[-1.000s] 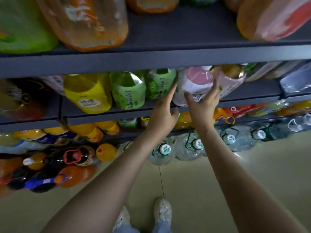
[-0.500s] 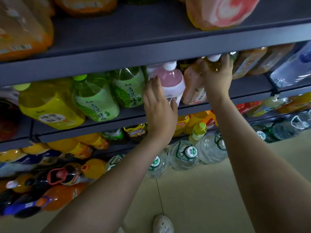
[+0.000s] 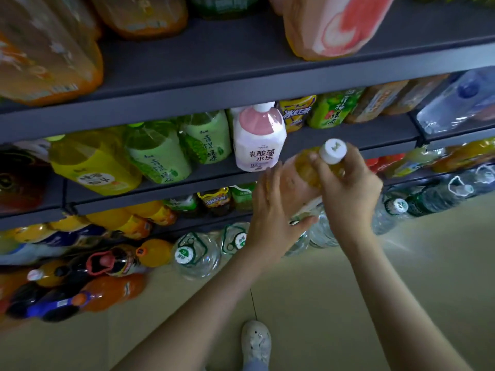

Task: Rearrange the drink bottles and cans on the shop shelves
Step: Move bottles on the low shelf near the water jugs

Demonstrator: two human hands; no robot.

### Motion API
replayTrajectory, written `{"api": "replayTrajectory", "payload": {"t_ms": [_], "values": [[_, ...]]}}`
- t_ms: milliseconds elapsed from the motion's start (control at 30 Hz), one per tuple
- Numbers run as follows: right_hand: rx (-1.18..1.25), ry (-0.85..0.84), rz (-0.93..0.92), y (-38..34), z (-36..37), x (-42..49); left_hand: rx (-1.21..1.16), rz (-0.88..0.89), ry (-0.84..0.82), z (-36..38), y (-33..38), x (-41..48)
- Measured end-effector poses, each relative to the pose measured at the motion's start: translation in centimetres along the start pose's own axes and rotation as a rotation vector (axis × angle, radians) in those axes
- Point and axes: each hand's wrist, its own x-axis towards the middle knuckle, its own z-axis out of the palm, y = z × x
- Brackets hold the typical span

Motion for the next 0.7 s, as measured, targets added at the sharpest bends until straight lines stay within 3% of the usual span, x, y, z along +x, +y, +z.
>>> {"api": "replayTrajectory", "payload": {"t_ms": [200,433,567,700], "values": [[0.085,-0.188,0.059,-5.1,2.5,-7.0,-0.057,-0.238,-0.034,-6.8,-2.2,-2.2],[0.324,-0.563,0.107,-9.6,8.9,-14.9,-0.077,-0.389,0.153,-16.7,-8.6,-9.0],[0.264,-0.764,0.149,-11.1,13.7,-18.2,-0.178,-0.509,0.317,-24.4,-13.0,-11.9],[0.166,-0.907,0.222,-13.0,19.6,-20.0,-0.156,-0.504,0.344,-31.5,-16.5,-12.1]]}}
